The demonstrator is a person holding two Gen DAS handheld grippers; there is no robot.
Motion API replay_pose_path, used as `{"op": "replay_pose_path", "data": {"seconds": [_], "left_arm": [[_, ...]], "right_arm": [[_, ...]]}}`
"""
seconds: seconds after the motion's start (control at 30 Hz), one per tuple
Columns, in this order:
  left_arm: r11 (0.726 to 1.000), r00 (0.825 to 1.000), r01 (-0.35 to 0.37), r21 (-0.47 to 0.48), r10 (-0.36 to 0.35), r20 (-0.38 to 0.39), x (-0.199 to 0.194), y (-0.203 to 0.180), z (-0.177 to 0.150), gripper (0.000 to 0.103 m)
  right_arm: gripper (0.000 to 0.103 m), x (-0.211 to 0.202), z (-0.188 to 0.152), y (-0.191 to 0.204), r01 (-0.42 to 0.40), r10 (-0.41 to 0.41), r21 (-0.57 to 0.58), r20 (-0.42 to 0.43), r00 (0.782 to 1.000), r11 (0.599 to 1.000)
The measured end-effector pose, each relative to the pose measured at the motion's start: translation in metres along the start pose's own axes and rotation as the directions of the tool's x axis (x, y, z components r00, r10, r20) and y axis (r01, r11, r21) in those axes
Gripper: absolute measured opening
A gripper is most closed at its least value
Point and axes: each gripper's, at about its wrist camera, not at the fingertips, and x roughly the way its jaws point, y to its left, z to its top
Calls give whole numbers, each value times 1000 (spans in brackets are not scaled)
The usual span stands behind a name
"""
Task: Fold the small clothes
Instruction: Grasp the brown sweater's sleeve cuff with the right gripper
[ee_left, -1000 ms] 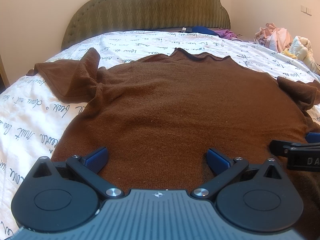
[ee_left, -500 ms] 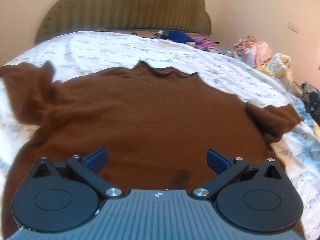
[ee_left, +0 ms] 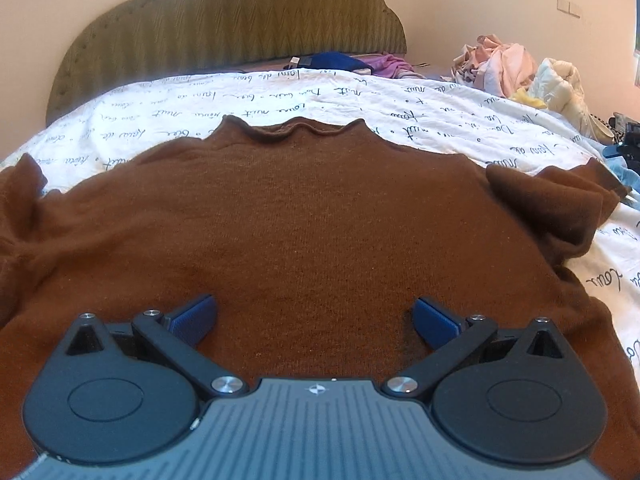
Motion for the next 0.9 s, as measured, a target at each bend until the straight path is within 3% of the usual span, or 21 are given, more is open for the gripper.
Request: {"op": "replay_pose_path", "data": {"seconds": [0.1,0.17,0.23,0.27,0.33,0.4,0.47,0.53,0.57,0.67,0.77,0.9], "left_arm": [[998,999,35,-48,-34,23,-3,6,6,103],[992,995,96,-78,-93,47,-2,8,11,103],[979,984,173,-109,-167,57,1,5,21,103],[973,979,201,-113,-195,66,2,0,28,103],[964,968,243,-103,-235,88,0,-12,40,103],[953,955,290,-88,-282,91,2,-23,49,103],[948,952,302,-100,-296,75,9,-31,52,103],[941,949,315,-125,-309,63,18,-35,51,103],[938,948,317,-139,-314,46,23,-36,50,103],[938,950,303,-168,-311,-21,37,-35,45,103],[945,953,296,-140,-302,-27,37,-31,42,103],[942,952,296,-161,-304,-30,29,-16,44,103]], "right_arm": [[103,-33,-6,15,23,-18,-45,112,994,999],[103,-28,-5,10,-49,49,7,14,999,999],[103,-33,-8,9,9,-10,16,60,998,1000],[103,-34,-8,7,-12,10,22,72,997,1000],[102,-20,-5,-1,-58,59,87,-19,998,995],[89,-8,-3,-7,-13,16,103,-30,999,995],[74,6,0,-19,-27,40,172,-72,997,985],[50,14,3,-25,6,6,193,-65,998,981],[33,20,4,-29,29,-13,210,-75,997,977],[17,19,4,-34,14,-4,268,-39,999,963],[7,4,2,-11,-16,15,199,5,1000,980],[5,-16,-6,33,-95,92,133,24,995,987]]}}
